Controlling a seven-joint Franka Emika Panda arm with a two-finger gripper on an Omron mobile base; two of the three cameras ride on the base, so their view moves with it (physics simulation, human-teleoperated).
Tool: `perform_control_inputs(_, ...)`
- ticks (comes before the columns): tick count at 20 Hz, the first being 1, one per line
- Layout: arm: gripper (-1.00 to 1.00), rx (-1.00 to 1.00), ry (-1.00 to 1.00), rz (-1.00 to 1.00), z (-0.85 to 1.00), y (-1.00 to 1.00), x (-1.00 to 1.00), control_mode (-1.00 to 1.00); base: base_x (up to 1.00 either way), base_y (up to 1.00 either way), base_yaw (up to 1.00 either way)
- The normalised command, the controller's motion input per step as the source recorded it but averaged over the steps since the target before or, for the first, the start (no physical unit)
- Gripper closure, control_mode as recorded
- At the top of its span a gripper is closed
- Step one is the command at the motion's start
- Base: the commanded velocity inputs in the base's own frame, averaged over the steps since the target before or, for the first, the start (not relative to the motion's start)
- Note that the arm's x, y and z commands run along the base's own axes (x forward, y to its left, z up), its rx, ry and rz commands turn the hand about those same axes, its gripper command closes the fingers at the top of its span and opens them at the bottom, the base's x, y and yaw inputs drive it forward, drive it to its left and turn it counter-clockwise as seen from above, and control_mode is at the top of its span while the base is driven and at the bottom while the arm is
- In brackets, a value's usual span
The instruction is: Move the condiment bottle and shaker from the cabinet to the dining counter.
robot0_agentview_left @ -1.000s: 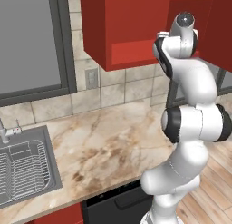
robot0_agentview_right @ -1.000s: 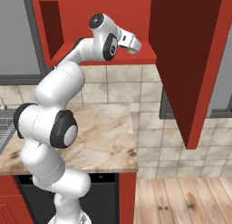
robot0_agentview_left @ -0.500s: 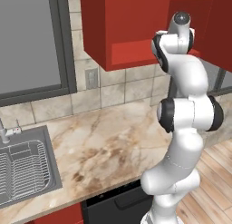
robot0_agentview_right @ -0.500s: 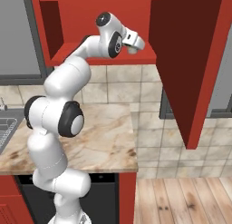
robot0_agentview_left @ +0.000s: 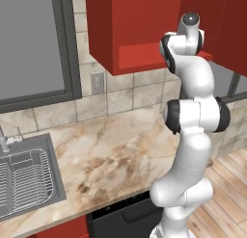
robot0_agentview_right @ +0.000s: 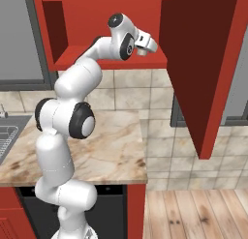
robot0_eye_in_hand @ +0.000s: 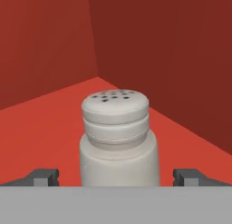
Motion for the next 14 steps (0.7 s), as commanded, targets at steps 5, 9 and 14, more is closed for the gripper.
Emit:
perform_control_inputs(5, -1.00, 0.00, 0.00, 0.00, -0.07, 0.00, 0.11, -1.00, 0.00, 0.00, 0.00)
perform_control_inputs(9, 1.00, -0.01, 0.00, 0.00, -0.16, -0.06, 0.00, -1.00, 0.00, 0.00, 0.00)
perform_control_inputs(14, 1.00, -0.02, 0.00, 0.00, -0.24, -0.08, 0.00, -1.00, 0.00, 0.00, 0.00)
